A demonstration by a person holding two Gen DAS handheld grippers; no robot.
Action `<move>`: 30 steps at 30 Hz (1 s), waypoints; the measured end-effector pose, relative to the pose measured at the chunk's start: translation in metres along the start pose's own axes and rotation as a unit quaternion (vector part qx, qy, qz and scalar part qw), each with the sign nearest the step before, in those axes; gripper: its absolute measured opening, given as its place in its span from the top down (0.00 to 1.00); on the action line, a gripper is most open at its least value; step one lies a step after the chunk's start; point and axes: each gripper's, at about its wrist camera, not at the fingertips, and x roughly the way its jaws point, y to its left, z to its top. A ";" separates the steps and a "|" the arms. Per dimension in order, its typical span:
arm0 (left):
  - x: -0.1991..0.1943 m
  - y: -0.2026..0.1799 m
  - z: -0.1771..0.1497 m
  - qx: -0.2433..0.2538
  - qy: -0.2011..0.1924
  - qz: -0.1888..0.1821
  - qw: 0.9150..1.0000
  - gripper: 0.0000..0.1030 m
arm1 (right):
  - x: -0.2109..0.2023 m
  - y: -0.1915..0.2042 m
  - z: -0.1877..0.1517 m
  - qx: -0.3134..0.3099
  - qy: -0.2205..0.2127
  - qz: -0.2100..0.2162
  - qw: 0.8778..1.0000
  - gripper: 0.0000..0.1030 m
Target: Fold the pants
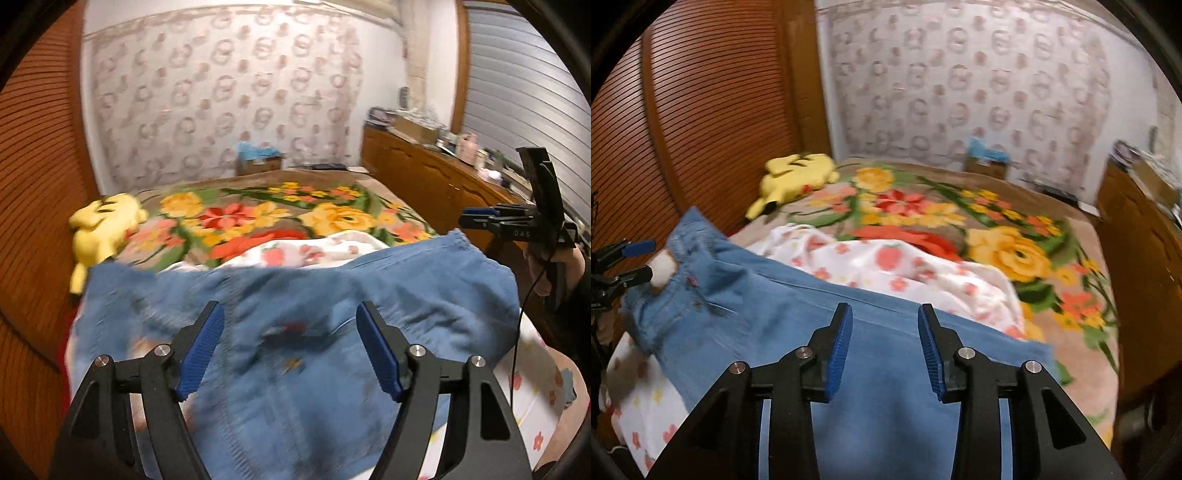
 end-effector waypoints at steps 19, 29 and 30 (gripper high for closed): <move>0.091 -0.020 0.027 0.053 0.075 -0.011 0.996 0.36 | 0.033 -0.077 -0.019 0.092 0.067 -0.077 0.991 0.52; 0.107 -0.015 0.012 0.057 0.107 0.020 0.992 0.42 | 0.014 -0.091 -0.021 0.105 0.070 -0.072 0.989 0.86; 0.106 -0.015 0.012 0.055 0.107 0.020 0.993 0.42 | 0.010 -0.090 -0.020 0.101 0.060 -0.069 0.991 0.88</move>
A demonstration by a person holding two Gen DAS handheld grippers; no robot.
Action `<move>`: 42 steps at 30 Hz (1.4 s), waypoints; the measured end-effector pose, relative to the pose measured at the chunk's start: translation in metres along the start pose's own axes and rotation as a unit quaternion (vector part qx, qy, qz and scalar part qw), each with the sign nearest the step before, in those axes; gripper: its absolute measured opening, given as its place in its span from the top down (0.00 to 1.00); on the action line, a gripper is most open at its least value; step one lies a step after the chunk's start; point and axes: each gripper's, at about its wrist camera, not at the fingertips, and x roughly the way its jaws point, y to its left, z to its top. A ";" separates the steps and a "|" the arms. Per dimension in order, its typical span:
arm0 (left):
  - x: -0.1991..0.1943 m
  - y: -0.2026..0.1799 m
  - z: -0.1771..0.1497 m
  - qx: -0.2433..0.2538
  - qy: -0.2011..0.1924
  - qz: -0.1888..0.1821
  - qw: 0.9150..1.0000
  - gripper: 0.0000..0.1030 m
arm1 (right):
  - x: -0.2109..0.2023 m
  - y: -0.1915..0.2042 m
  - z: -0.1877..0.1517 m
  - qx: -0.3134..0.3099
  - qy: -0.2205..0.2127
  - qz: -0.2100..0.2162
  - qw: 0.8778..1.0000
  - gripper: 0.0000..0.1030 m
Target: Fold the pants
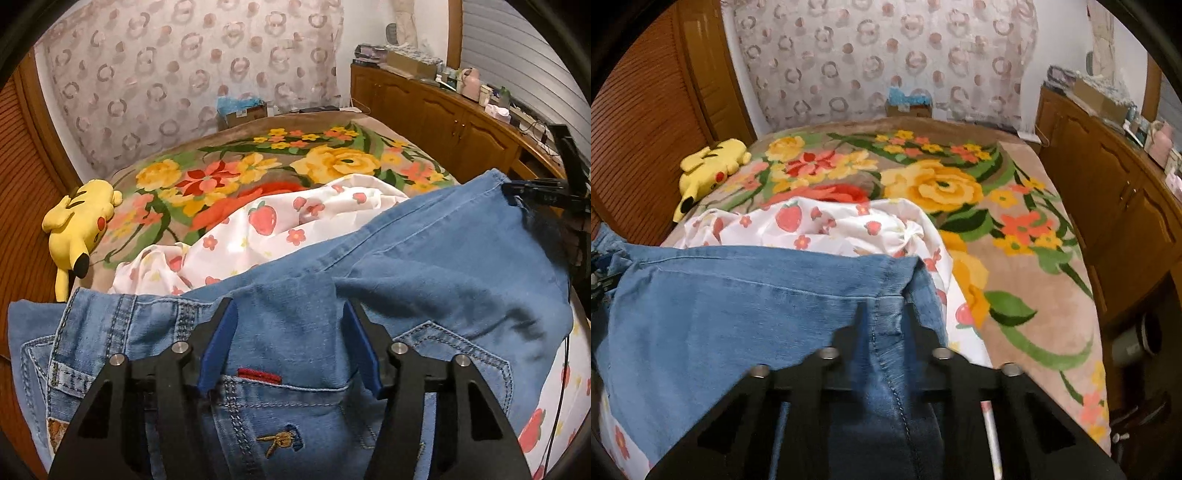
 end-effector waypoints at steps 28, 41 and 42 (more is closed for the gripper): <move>-0.058 -0.019 -0.013 -0.041 -0.068 -0.045 0.996 0.21 | -0.097 -0.023 -0.034 0.030 -0.087 -0.028 0.995 0.63; -0.097 -0.069 -0.025 -0.019 -0.100 -0.060 0.993 0.21 | -0.144 -0.029 -0.102 0.030 -0.086 -0.019 0.996 0.63; -0.098 -0.071 -0.027 -0.019 -0.100 -0.063 0.993 0.21 | -0.145 -0.027 -0.101 0.033 -0.085 -0.021 0.996 0.63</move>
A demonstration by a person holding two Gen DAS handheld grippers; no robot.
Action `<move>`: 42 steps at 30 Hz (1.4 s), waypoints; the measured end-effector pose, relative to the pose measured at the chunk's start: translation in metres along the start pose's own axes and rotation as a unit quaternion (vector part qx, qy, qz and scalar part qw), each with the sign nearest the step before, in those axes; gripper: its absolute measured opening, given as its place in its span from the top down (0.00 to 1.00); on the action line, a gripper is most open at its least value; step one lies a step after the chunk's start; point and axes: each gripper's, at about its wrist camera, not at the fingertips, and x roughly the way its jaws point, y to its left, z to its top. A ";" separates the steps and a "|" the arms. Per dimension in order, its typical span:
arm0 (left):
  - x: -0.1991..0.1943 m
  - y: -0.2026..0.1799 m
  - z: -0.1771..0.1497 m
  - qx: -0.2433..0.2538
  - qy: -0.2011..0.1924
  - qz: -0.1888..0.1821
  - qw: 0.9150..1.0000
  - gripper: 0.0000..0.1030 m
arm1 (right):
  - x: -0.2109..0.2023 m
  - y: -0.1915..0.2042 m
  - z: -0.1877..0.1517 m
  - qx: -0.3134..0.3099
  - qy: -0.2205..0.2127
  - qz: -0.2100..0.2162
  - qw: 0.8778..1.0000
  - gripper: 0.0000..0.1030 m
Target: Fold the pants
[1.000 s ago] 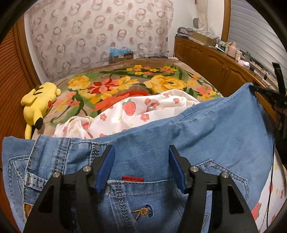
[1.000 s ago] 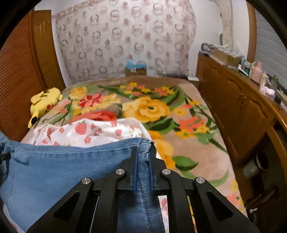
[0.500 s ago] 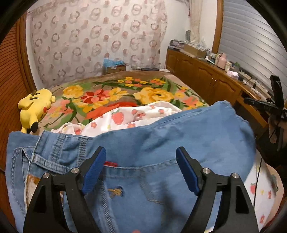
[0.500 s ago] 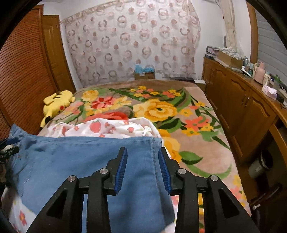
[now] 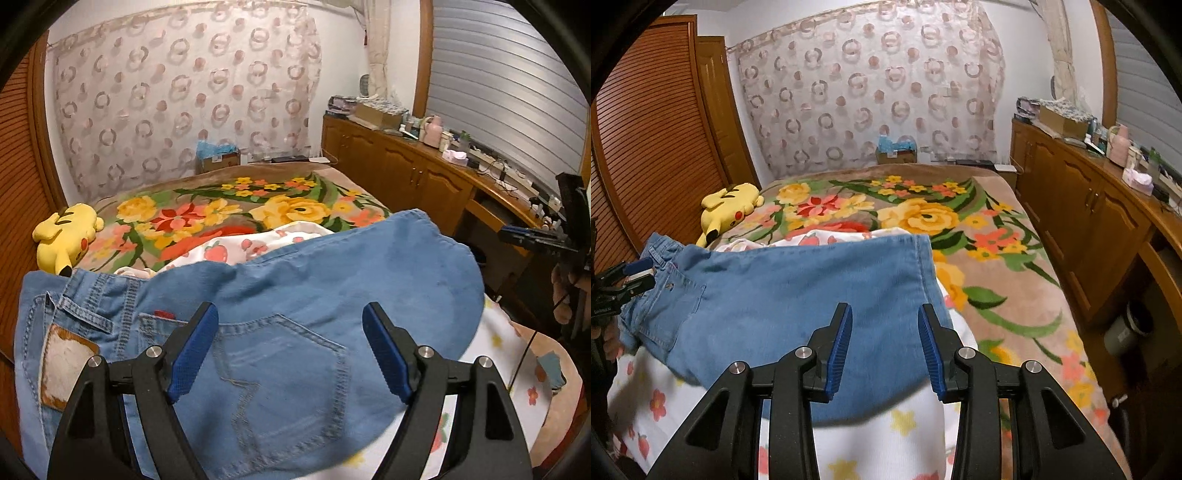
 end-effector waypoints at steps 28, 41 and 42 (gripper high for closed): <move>0.007 -0.006 -0.043 -0.017 0.045 0.010 0.999 0.21 | 0.054 0.005 0.004 0.076 0.084 -0.013 0.994 0.54; -0.008 0.016 -0.051 -0.036 0.038 0.020 0.998 0.21 | 0.034 0.038 0.020 0.024 0.043 0.008 0.999 0.98; -0.010 0.018 -0.052 -0.038 0.037 0.021 0.998 0.21 | 0.032 0.043 0.022 0.019 0.039 0.013 0.999 0.98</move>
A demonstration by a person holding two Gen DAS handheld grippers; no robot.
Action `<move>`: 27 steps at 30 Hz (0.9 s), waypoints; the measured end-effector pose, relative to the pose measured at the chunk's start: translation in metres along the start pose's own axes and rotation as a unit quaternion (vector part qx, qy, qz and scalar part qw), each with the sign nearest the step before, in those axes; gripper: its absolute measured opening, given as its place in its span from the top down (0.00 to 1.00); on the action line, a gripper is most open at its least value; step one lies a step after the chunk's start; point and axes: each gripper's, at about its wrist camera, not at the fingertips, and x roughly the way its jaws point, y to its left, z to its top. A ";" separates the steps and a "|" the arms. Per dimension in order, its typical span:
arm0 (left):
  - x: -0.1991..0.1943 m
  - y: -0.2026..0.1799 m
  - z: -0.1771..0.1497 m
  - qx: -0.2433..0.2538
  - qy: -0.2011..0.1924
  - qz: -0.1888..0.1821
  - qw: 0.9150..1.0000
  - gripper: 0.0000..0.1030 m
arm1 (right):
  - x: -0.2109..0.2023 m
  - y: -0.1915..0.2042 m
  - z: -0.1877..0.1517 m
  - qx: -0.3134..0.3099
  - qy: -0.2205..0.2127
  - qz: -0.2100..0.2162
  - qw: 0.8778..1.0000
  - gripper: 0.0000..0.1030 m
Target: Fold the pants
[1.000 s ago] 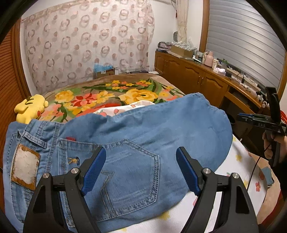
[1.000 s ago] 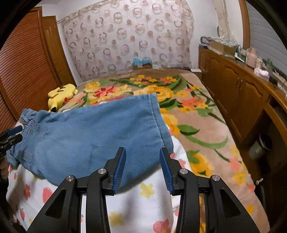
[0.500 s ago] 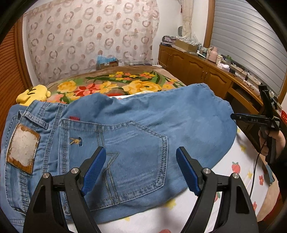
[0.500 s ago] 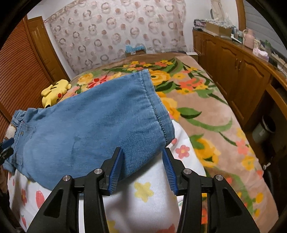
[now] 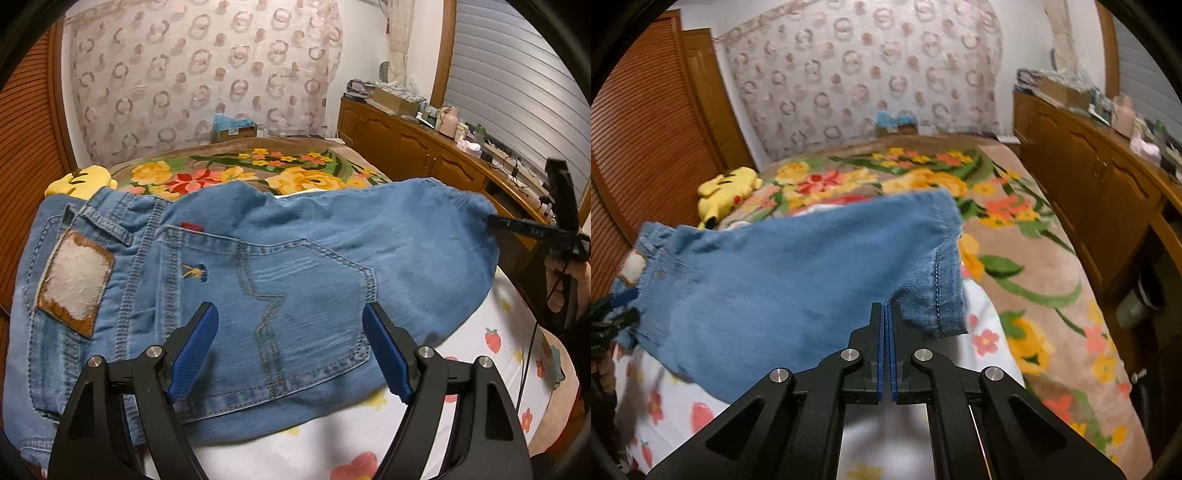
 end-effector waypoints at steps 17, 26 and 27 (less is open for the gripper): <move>-0.047 0.050 -0.009 -0.038 -0.038 0.048 0.997 0.21 | -0.021 0.163 0.019 -0.136 -0.041 0.175 0.974 0.99; -0.045 0.056 -0.011 -0.044 -0.035 0.055 0.997 0.21 | -0.006 0.164 0.009 -0.162 -0.007 0.181 0.970 0.84; -0.044 0.055 -0.010 -0.042 -0.035 0.054 0.997 0.21 | -0.008 0.164 0.017 -0.158 -0.011 0.178 0.971 0.80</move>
